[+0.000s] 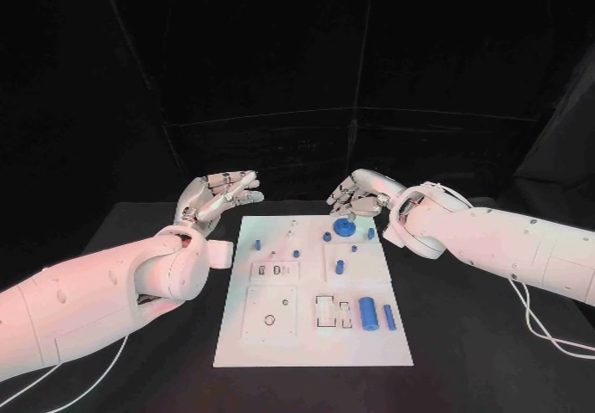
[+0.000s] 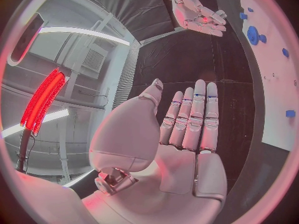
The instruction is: Assemble the parts on the task board
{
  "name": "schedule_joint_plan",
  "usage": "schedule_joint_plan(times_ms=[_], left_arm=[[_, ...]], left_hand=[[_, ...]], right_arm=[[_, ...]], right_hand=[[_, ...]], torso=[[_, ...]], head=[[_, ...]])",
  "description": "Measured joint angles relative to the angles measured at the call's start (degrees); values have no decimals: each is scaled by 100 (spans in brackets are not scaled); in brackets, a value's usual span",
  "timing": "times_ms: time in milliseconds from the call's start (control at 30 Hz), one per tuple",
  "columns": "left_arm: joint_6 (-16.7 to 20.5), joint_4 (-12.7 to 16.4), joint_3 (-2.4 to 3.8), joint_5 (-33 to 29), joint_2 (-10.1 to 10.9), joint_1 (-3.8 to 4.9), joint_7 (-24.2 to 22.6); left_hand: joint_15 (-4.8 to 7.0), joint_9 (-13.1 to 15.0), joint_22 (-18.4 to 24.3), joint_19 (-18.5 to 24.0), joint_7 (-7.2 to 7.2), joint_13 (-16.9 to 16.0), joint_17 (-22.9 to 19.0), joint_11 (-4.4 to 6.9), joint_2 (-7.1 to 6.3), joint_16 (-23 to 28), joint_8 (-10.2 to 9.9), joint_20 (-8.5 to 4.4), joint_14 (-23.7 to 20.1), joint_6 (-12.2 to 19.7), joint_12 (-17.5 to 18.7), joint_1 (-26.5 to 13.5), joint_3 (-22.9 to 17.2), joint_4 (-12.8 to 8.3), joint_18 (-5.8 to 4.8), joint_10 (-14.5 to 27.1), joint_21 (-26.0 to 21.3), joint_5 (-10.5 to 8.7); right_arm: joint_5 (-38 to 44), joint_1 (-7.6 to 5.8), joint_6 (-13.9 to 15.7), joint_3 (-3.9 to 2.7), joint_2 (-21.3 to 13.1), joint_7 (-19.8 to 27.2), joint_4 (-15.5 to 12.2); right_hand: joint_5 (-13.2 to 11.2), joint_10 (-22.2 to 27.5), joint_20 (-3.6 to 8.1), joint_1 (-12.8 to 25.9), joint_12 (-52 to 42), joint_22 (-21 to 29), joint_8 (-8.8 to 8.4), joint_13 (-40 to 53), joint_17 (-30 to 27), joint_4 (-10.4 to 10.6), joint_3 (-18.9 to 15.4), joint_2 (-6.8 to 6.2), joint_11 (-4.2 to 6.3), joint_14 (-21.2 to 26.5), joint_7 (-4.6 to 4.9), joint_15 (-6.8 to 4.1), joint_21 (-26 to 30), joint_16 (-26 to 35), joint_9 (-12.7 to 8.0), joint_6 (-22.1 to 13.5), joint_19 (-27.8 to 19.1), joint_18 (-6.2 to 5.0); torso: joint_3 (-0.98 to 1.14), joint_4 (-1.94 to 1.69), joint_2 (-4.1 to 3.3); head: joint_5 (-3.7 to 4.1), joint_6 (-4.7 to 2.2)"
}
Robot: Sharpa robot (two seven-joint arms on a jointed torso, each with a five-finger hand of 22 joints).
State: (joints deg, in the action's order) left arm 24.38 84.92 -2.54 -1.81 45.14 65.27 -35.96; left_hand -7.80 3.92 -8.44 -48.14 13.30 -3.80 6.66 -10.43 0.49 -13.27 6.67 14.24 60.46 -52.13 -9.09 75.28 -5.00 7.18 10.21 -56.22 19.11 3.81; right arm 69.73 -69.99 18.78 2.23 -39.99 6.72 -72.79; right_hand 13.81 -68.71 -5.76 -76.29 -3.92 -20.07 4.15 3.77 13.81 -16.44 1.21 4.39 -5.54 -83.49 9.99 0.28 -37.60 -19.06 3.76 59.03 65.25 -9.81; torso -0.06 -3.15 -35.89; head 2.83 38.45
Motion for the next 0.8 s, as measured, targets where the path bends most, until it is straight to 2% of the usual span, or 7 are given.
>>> schedule_joint_plan(times_ms=[133,267,400,633,700,800], left_arm=[[-56,176,-1,24,75,-4,11],[-96,209,-1,38,94,-13,21],[-125,215,-1,47,120,-14,26],[-163,280,-1,54,139,-16,30],[-173,303,-1,56,134,-16,33],[-184,322,-1,58,134,-16,39]], left_hand=[[10,0,0,-8,0,0,0,0,0,0,0,-7,27,0,0,0,0,0,0,0,0,0],[10,-2,0,-20,0,0,0,0,0,0,0,5,27,0,0,0,16,-16,0,0,0,0],[10,-5,1,-49,0,0,6,0,0,0,0,-6,27,-40,0,0,16,-16,0,0,0,0],[10,-5,1,-48,0,1,5,11,0,0,0,-6,27,-40,0,0,16,-16,0,-11,0,0],[18,-5,1,-48,0,0,10,21,0,0,0,-6,34,-40,0,0,16,-16,0,-20,21,0],[31,-5,1,-48,0,1,12,21,0,0,0,-6,48,-40,0,0,16,-16,0,-20,21,0]], right_arm=[[654,-10,-193,-8,46,-285,11],[1057,-15,-364,-8,97,-465,56],[1369,-47,-533,-9,150,-618,113],[1677,-76,-766,-13,204,-807,122],[1742,-84,-836,-13,211,-855,112],[1816,-87,-922,-12,225,-916,106]], right_hand=[[-126,37,12,57,0,-359,0,0,522,3,31,-54,34,-28,-4,-29,-543,-795,0,4,12,0],[-128,107,2,85,0,-562,0,4,786,0,67,-37,22,-27,-4,-29,-829,-1148,-1,3,-90,0],[-128,169,-29,117,0,-1232,0,9,1071,-4,103,-5,2,-27,-4,-29,-1445,-1532,-1,3,-68,0],[-127,189,-41,140,0,-2093,0,9,1493,10,152,-28,-19,-26,-4,-29,-2200,-2081,-1,3,64,5],[-127,200,-57,140,0,-2240,0,14,1646,23,165,-28,-7,-26,-4,-29,-2321,-2242,-1,3,104,96],[-127,230,-49,141,0,-2311,0,14,1723,25,167,-29,-18,-27,-4,-28,-2380,-2334,-1,3,113,94]], torso=[[-12,-55,-76],[-19,-101,-136],[-23,-142,-202],[-27,-173,-302],[-26,-179,-323],[-21,-186,-356]], head=[[48,-17],[83,-23],[108,-40],[123,-60],[125,-65],[127,-70]])
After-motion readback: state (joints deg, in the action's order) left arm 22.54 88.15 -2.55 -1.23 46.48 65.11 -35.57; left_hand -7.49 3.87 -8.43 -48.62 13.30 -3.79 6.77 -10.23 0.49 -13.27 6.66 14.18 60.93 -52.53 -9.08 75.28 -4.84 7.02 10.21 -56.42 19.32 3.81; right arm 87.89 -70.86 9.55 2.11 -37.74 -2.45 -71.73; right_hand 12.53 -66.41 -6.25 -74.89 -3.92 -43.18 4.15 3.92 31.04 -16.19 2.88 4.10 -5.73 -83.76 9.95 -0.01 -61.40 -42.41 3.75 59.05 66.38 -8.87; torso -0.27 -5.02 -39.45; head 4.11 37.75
